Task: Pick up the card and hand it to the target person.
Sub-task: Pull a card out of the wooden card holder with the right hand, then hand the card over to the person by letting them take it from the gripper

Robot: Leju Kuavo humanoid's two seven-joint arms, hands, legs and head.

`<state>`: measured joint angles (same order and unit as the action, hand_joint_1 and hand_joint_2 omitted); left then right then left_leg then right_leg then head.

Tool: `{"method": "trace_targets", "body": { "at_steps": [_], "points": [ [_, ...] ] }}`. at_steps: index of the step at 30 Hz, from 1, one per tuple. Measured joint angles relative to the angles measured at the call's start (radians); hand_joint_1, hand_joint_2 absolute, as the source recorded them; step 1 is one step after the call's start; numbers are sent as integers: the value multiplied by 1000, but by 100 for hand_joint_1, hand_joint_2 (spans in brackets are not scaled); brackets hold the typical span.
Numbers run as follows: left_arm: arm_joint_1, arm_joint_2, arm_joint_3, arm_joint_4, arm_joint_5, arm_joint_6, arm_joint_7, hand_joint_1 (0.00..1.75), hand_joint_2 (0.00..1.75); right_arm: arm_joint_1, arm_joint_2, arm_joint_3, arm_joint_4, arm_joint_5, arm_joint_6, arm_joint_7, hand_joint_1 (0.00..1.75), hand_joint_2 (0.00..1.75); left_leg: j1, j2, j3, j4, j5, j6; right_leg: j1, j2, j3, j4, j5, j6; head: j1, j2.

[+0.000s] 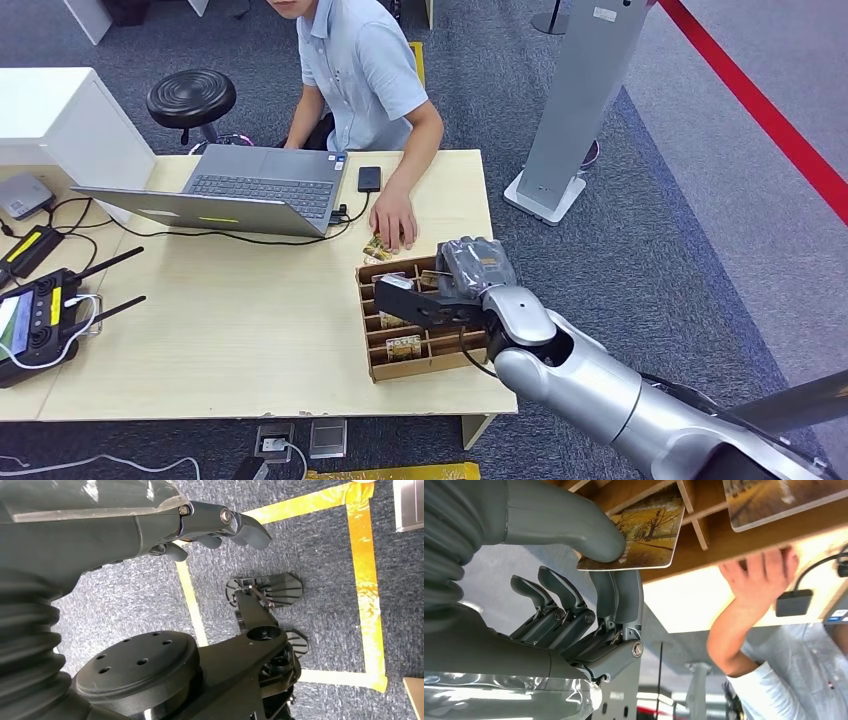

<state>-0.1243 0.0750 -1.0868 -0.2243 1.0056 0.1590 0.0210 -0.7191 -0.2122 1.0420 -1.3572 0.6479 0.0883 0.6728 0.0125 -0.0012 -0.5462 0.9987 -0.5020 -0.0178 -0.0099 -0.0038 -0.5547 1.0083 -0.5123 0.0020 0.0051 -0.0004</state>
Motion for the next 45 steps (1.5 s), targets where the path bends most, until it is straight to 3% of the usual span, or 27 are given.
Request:
{"method": "trace_targets", "body": {
  "at_steps": [9,14,18,24,28,38,41,42,43,45],
  "points": [
    [15,7,0,1,17,-3,-18,0,175,-62,-57,-52,-202,-169,49,21,169,175,0,0,0,0,0,0,0,0,0,0,0,0,0,0],
    [16,7,0,1,18,-6,-19,0,175,-72,-73,-63,-264,-174,45,9,169,175,0,0,0,0,0,0,0,0,0,0,0,0,0,0],
    [13,7,0,1,14,-10,-15,0,175,-72,-70,-62,-261,-72,-31,-47,169,175,0,0,0,0,0,0,0,0,0,0,0,0,0,0],
    [-7,3,-1,0,-8,-18,-10,0,175,-68,-33,-61,-157,156,-248,-196,169,175,0,0,0,0,0,0,0,0,0,0,0,0,-1,0],
    [-19,-2,-2,0,-13,-21,-9,0,175,-59,-1,-66,-64,221,-359,-259,169,175,0,0,0,0,0,0,0,0,0,0,0,0,0,0],
    [-23,-4,-2,1,-12,-19,-10,0,175,-47,55,-86,79,236,-403,-290,169,175,0,0,0,0,0,0,0,0,0,0,0,0,0,0],
    [-23,-4,-2,1,-13,-20,-17,0,44,-47,64,-88,96,233,-401,-292,42,175,0,0,0,0,0,0,0,0,0,0,0,0,0,0],
    [-23,-4,-2,1,-14,-21,-18,0,44,-47,68,-88,102,231,-399,-293,0,175,0,0,0,0,0,0,0,0,0,0,0,0,0,0],
    [-23,-4,-2,1,-16,-22,-19,0,87,-47,71,-88,107,229,-397,-293,0,175,0,0,0,0,0,0,0,0,0,0,0,0,0,0],
    [-23,-4,-3,1,-19,-20,-22,0,87,-47,77,-88,117,221,-394,-295,0,175,0,0,0,0,0,0,0,0,0,0,0,0,0,0]
  ]
}}
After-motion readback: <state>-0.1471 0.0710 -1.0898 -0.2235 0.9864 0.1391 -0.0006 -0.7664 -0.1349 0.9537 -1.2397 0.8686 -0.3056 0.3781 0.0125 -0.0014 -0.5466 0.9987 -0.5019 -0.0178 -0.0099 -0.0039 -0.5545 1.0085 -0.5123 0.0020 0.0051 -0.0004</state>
